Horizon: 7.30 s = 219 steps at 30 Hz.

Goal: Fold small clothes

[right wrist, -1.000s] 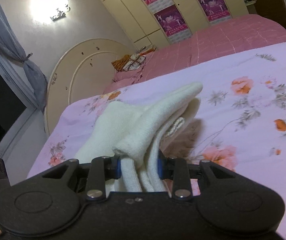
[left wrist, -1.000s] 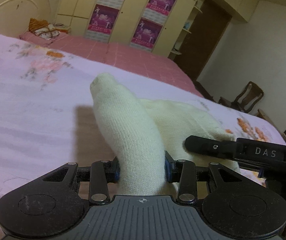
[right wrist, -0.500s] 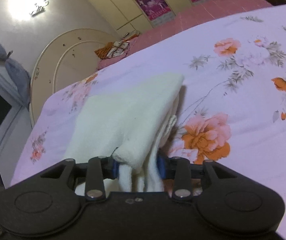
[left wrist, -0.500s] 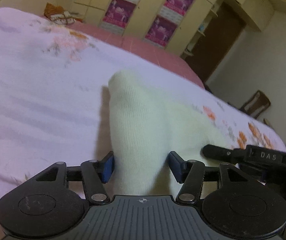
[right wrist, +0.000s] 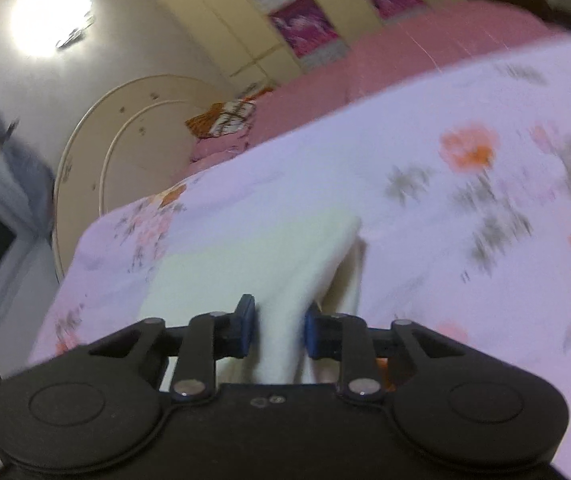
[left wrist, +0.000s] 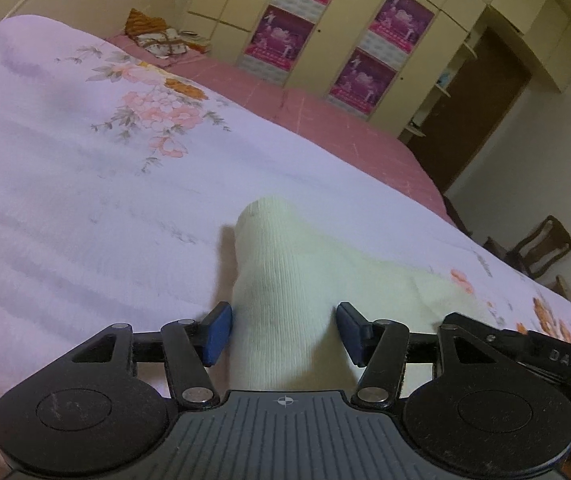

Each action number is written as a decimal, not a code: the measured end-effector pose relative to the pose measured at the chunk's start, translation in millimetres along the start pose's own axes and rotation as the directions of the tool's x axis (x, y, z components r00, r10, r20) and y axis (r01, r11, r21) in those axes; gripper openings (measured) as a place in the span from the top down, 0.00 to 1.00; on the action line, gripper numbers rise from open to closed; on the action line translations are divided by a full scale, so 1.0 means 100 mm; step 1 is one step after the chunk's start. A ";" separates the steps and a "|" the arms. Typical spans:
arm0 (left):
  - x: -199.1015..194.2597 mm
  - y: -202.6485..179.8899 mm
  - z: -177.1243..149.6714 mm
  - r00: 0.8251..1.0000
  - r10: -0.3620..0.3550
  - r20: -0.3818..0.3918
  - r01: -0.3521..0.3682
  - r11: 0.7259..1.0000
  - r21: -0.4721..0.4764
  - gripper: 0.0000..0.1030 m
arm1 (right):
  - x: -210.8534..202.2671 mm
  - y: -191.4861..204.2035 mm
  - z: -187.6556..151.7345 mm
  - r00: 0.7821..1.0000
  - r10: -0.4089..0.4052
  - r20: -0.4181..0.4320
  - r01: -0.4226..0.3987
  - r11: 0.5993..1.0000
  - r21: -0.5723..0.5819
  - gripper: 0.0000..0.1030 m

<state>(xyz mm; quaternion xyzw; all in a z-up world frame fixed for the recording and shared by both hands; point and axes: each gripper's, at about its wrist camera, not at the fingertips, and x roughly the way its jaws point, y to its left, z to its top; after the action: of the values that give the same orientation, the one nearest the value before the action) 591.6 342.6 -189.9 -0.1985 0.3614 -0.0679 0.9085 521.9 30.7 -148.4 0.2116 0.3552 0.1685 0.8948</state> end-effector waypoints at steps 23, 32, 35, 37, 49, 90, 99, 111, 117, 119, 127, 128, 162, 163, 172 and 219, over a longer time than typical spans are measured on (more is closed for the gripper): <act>-0.57 -0.05 -0.61 0.998 -0.020 -0.057 0.025 0.995 0.092 0.33 | -0.68 0.45 -0.47 0.998 -0.062 0.026 0.065 0.989 -0.132 0.76; -0.47 -0.20 -0.74 0.997 0.017 -0.076 -0.004 0.987 0.164 0.19 | -0.43 0.36 -0.68 0.975 -0.214 -0.058 0.203 0.966 -0.159 0.93; -0.48 -0.25 -0.77 0.997 0.024 -0.078 -0.009 0.983 0.185 0.13 | -0.39 0.35 -0.73 0.972 -0.232 -0.041 0.221 0.958 -0.182 0.95; -0.48 -0.28 -0.77 0.996 0.025 -0.088 -0.007 0.981 0.195 0.06 | -0.42 0.39 -0.72 0.970 -0.238 -0.049 0.226 0.958 -0.177 0.95; -0.57 -0.35 -0.88 0.990 0.074 -0.116 -0.044 0.969 0.244 0.00 | -0.79 0.60 -1.06 0.954 -0.293 -0.063 0.270 0.932 -0.244 0.83; -1.04 -0.32 -1.12 0.958 0.235 -0.165 -0.193 0.952 0.237 0.00 | -1.51 0.63 -1.38 0.959 -0.282 0.005 0.280 0.953 -0.118 0.54; -1.34 -0.51 -1.19 0.936 0.321 -0.145 -0.264 0.912 0.315 0.00 | -1.67 0.88 -1.43 0.978 -0.203 -0.055 0.193 0.969 -0.153 0.39; -2.52 -0.97 -1.37 0.952 0.306 0.002 -0.286 0.888 0.360 0.00 | -2.30 1.10 -1.56 0.989 -0.142 -0.051 0.129 0.972 -0.199 0.23; -3.41 -1.21 -1.64 0.954 0.287 0.083 -0.298 0.885 0.359 0.00 | -3.01 1.42 -1.74 0.965 -0.236 0.117 0.260 0.925 -0.278 0.03; -3.70 -1.28 -1.73 0.954 0.286 0.095 -0.301 0.891 0.341 0.00 | -3.29 1.52 -1.79 0.953 -0.238 0.186 0.284 0.915 -0.287 0.01; -4.71 -1.46 -2.15 0.945 0.296 0.139 -0.324 0.901 0.290 0.00 | -4.13 1.72 -2.04 0.942 -0.224 0.249 0.283 0.930 -0.235 0.01; -4.81 -1.48 -2.20 0.945 0.293 0.144 -0.323 0.902 0.287 0.00 | -4.21 1.73 -2.08 0.943 -0.216 0.252 0.276 0.932 -0.235 0.01; -5.36 -1.60 -2.51 0.931 0.305 0.201 -0.348 0.907 0.237 0.00 | -4.73 1.82 -2.36 0.913 -0.256 0.319 0.345 0.900 -0.267 0.01; -5.36 -1.61 -2.51 0.930 0.305 0.203 -0.349 0.906 0.238 0.00 | -4.72 1.81 -2.35 0.913 -0.256 0.317 0.344 0.900 -0.266 0.01; -5.32 -1.66 -2.47 0.925 0.315 0.214 -0.363 0.898 0.249 0.00 | -4.71 1.81 -2.35 0.914 -0.258 0.313 0.345 0.901 -0.265 0.01; -4.97 -1.66 -2.41 0.930 0.328 0.165 -0.361 0.896 0.257 0.00 | -4.43 1.61 -2.27 0.929 -0.265 0.260 0.334 0.902 -0.272 0.01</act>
<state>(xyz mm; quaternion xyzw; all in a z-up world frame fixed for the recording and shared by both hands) 67.2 248.3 32.3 -0.0031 0.3232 0.0552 0.9447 31.2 26.8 32.5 0.0273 0.2528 0.0581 0.9654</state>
